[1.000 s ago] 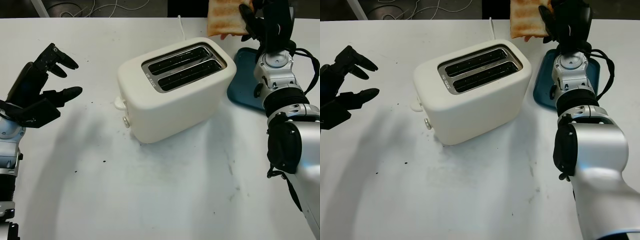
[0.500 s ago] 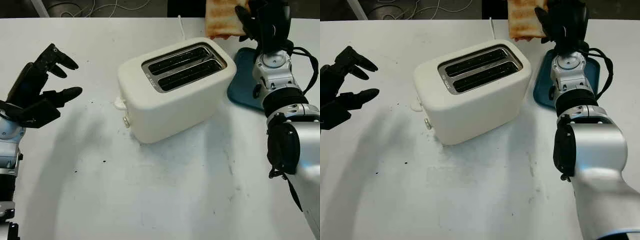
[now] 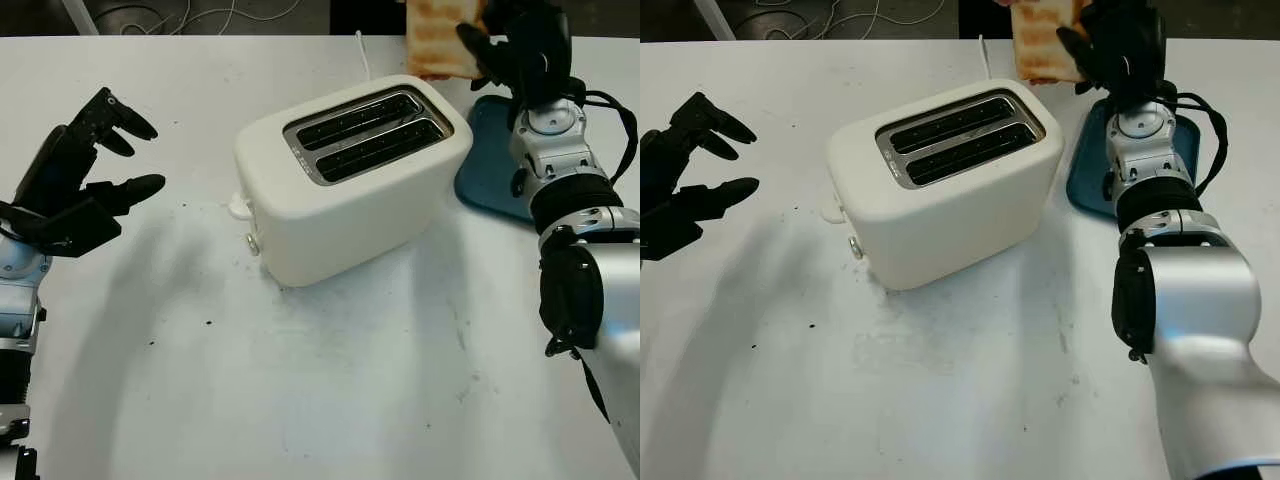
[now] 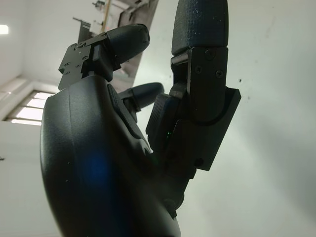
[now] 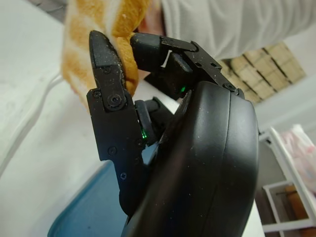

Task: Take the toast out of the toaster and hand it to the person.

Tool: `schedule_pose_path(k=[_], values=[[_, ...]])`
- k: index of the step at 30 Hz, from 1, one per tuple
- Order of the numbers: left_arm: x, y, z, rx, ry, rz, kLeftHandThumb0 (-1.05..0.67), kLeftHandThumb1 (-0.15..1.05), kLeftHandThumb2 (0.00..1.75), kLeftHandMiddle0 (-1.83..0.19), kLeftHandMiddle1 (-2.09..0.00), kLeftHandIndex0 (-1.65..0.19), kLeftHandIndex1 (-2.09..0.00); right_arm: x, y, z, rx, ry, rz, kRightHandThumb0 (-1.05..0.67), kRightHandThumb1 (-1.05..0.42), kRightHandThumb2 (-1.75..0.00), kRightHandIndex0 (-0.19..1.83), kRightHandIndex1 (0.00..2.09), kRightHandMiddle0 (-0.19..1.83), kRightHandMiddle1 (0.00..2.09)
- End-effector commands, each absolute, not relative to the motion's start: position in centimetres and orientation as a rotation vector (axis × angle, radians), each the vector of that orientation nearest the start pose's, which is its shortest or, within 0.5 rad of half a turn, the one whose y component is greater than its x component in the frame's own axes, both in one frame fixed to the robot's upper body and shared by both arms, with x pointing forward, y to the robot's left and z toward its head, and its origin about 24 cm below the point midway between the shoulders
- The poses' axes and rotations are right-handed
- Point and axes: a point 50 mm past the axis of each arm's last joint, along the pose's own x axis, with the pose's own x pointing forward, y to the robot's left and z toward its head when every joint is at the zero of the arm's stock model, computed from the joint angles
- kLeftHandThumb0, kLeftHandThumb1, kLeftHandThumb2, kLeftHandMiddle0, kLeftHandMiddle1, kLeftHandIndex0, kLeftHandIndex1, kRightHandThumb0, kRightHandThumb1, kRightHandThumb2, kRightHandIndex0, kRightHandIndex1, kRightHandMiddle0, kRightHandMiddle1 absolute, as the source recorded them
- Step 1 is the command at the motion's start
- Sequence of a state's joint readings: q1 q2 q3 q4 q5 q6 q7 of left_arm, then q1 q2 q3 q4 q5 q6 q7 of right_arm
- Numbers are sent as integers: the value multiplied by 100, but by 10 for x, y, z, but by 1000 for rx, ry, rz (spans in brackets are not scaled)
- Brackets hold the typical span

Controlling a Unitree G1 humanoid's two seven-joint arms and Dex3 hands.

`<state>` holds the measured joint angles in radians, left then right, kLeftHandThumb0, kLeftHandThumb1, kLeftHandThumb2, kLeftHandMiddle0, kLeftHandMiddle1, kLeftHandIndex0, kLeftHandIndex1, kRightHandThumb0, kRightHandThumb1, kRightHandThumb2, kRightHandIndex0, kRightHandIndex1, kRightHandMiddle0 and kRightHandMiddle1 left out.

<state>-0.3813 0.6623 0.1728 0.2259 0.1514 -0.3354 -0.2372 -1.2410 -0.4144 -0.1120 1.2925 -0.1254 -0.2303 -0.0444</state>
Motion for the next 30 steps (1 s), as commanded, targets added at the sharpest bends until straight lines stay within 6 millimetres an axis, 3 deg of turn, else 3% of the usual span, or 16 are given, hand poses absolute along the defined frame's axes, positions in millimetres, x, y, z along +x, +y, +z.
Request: schedule_pose_path(k=[1, 4, 8, 15, 19, 24, 30], values=[[300, 272, 182, 833, -429, -71, -105, 92, 37, 0, -175, 0, -161, 420, -227, 219, -336, -184, -127, -83, -90, 0, 63, 82, 78, 35], [300, 272, 182, 831, -426, -71, -105, 92, 38, 0, -175, 0, -160, 418, -229, 220, -394, -200, -75, -89, -91, 0, 30, 43, 47, 5], [300, 273, 182, 833, -424, -73, -105, 92, 38, 0, -175, 0, -160, 415, -233, 220, -415, -222, -70, -94, -88, 0, 15, 25, 28, 0], [300, 272, 182, 838, -425, -67, -105, 92, 39, 0, -175, 0, -161, 410, -243, 223, -467, -253, -29, -82, -86, 0, 0, 2, 3, 0], [299, 274, 181, 822, -412, -63, -105, 92, 37, 0, -175, 0, -161, 400, -257, 218, -418, -316, 2, -89, -84, 0, 0, 0, 0, 0], [297, 277, 179, 827, -399, -49, -105, 92, 38, 0, -175, 0, -163, 382, -271, 205, -354, -427, 5, -78, -80, 0, 0, 0, 0, 0], [292, 282, 172, 767, -381, -23, -105, 92, 37, 0, -174, 0, -162, 334, -267, 168, -207, -523, 61, -57, -79, 0, 13, 7, 14, 6]])
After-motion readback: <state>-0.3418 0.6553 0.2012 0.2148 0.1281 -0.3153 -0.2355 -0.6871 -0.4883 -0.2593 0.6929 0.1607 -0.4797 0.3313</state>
